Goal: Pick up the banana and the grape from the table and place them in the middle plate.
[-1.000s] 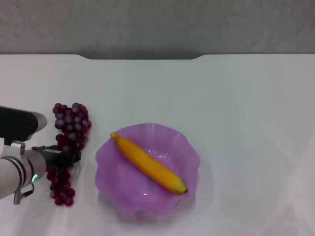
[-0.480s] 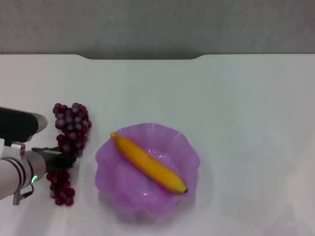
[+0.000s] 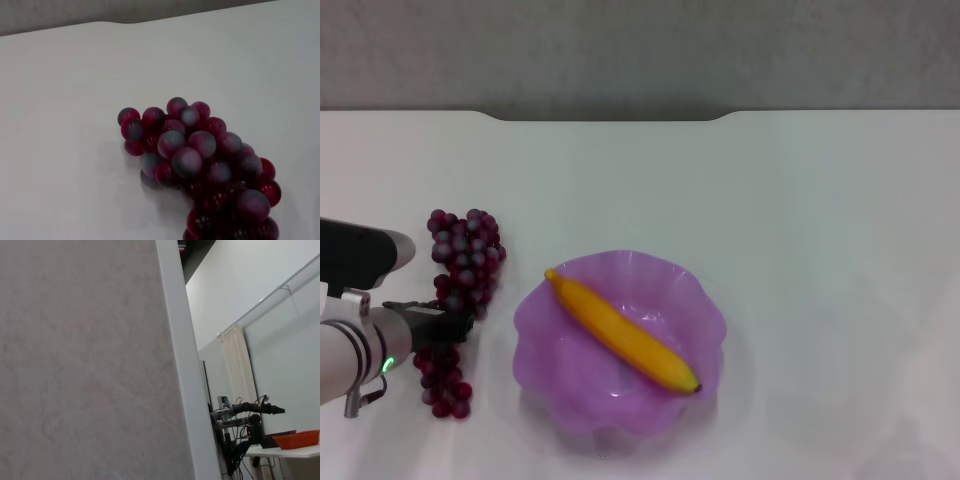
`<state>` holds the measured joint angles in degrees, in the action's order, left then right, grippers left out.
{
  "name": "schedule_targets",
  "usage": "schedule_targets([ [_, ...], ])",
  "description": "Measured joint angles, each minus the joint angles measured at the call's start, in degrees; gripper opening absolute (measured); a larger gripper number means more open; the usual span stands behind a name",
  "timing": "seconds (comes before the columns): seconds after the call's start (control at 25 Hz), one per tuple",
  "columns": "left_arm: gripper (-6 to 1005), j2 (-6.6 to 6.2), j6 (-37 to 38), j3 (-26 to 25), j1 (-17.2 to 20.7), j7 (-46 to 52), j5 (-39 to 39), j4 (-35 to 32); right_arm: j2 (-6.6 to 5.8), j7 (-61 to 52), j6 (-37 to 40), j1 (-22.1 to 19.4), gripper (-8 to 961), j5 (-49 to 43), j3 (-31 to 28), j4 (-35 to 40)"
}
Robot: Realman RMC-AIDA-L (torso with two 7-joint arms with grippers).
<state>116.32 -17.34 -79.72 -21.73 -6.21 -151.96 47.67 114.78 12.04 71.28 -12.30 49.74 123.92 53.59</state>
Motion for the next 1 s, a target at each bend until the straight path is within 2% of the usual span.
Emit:
schedule_targets([
  [0.56, 358, 0.16, 4.45, 0.01, 1.15, -1.41, 0.52, 0.58, -0.01, 0.00, 0.00, 0.12, 5, 0.00, 0.00, -0.16],
  [1.0, 337, 0.30, 17.16, 0.91, 6.09, -0.64, 3.20, 2.70, -0.09, -0.03, 0.00, 0.26, 5, -0.02, 0.00, -0.37],
])
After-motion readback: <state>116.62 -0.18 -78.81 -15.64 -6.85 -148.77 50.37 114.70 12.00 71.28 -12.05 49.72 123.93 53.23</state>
